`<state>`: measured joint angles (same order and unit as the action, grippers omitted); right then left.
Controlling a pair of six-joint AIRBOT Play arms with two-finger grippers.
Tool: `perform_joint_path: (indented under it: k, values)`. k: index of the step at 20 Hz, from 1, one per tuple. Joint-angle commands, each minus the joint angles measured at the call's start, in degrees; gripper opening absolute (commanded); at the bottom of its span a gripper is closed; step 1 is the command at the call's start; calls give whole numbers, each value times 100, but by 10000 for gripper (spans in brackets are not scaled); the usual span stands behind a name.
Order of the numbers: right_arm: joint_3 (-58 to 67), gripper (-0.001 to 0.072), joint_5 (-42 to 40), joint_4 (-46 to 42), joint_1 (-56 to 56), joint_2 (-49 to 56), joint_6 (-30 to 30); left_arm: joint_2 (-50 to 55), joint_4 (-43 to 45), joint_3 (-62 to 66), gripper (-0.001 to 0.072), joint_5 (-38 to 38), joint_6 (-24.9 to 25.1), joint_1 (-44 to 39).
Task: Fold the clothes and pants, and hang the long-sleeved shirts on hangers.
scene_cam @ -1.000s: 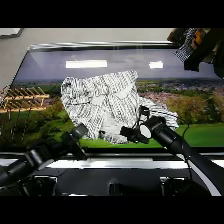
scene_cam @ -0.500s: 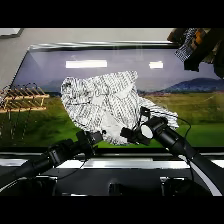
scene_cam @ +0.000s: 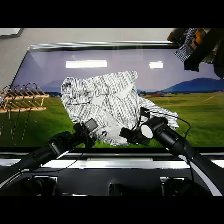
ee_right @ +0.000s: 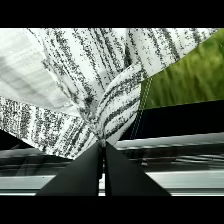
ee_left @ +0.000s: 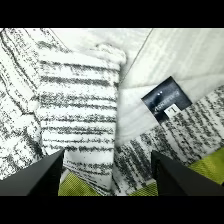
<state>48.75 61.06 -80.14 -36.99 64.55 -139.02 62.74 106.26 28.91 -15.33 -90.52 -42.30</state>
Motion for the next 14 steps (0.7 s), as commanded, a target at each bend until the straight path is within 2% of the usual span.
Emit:
perform_joint_path:
  k: [1, 3, 9, 10, 11, 12, 14]
  values:
    - [0, 33, -33, 2, -4, -4, -7, 166, 4, 46, 603, 306, -363, 173]
    - [0, 33, -35, 0, -4, -4, -7, 227, 4, 76, 603, 544, -586, 247]
    - [0, 33, -151, 2, -4, -4, -9, 883, 4, 472, 600, 529, -608, 234]
    - [-2, 33, -151, 0, -4, -4, -9, 973, 2, 564, 452, 411, -669, 236]
    - [-2, 33, -151, 0, -4, -4, -9, 1005, 2, 643, 122, 269, -763, 245]
    - [0, 33, -149, -2, -4, -4, -7, 1005, -17, 699, 20, 227, -824, 256]
    - [0, 32, -98, -11, -4, -17, -7, 977, -81, 922, 20, -87, -1362, 304]
